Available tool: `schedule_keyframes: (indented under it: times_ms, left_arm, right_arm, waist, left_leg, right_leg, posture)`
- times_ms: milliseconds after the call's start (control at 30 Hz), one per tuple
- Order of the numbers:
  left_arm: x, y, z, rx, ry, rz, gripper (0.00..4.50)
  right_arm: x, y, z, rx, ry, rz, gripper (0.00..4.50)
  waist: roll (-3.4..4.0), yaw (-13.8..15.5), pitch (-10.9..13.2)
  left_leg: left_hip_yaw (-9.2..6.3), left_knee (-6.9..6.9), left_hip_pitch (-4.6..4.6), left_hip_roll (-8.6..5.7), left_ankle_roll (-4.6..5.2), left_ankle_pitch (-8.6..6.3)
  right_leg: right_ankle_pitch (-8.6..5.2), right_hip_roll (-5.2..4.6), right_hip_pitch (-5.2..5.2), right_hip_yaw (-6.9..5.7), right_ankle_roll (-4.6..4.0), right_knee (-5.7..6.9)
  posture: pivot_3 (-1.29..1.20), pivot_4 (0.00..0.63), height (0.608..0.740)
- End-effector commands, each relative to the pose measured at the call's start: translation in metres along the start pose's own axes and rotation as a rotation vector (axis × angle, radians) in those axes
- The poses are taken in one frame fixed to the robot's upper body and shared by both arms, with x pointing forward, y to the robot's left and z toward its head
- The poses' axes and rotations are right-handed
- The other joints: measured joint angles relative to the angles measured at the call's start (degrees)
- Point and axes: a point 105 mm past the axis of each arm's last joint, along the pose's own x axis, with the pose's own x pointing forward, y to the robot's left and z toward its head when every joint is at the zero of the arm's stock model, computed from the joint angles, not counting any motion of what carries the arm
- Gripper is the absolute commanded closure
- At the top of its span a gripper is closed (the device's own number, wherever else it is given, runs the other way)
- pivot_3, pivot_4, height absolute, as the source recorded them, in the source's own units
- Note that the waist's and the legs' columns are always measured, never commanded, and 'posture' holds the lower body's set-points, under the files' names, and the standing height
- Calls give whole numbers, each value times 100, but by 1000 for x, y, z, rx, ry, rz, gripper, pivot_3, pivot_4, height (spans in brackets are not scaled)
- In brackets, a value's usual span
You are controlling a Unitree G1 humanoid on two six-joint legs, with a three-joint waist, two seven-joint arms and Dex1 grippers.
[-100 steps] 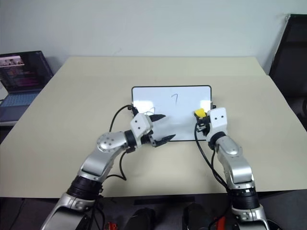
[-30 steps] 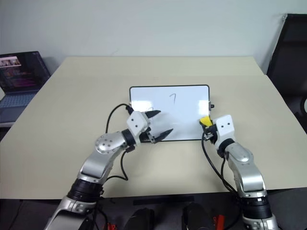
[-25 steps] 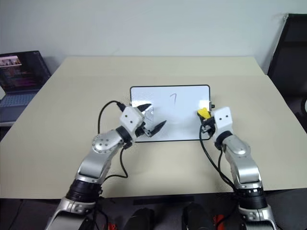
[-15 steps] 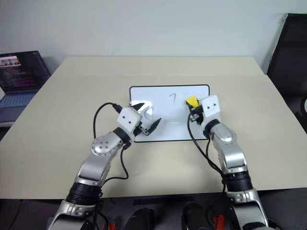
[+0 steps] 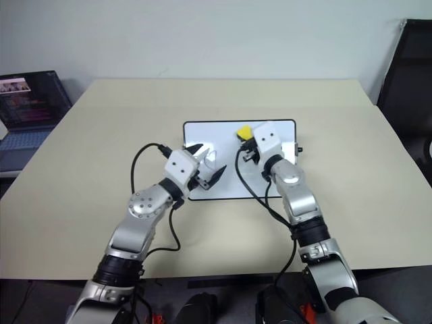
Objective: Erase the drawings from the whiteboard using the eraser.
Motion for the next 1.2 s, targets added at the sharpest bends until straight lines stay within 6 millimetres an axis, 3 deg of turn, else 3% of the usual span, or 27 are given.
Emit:
schedule_keyframes:
  times_ms: [33,267,567,833,967,1200]
  left_arm:
    - [0,9,11,30,-42,13,0]
    - [2,8,14,32,-50,9,0]
    - [1,3,16,31,-59,0,0]
    - [1,4,20,31,-82,5,0]
    - [1,3,18,29,-78,4,0]
    - [4,5,18,33,-78,-2,0]
  right_arm:
    - [6,-1,8,-35,-12,-6,3318]
    - [6,-12,3,-47,26,-36,3318]
    - [-32,-15,-25,-38,106,-32,3318]
    - [-49,-2,-36,9,141,-27,3318]
    - [-39,-4,-21,5,89,-32,3318]
    - [-11,-6,28,-6,-128,-45,3318]
  waist:
    - [0,-2,0]
    - [0,-3,0]
    - [-2,41,-1]
    - [-2,20,-1]
    - [-2,2,-1]
    - [-1,-7,0]
  left_leg:
    - [0,1,2,0,0,0]
    - [1,3,13,1,2,2]
    - [-2,4,4,-4,2,2]
    - [-1,5,15,1,2,2]
    - [0,5,15,-1,2,2]
    - [2,-2,13,4,2,2]
  right_leg:
    - [0,0,0,0,0,2]
    - [0,2,0,1,0,21]
    - [0,-3,3,-1,0,9]
    - [0,0,7,-1,0,16]
    - [0,1,7,-1,0,14]
    - [-1,7,3,-1,-2,9]
  posture:
    - [0,150,740]
    - [0,150,740]
    - [0,150,740]
    - [0,150,740]
    - [0,150,740]
    - [0,150,740]
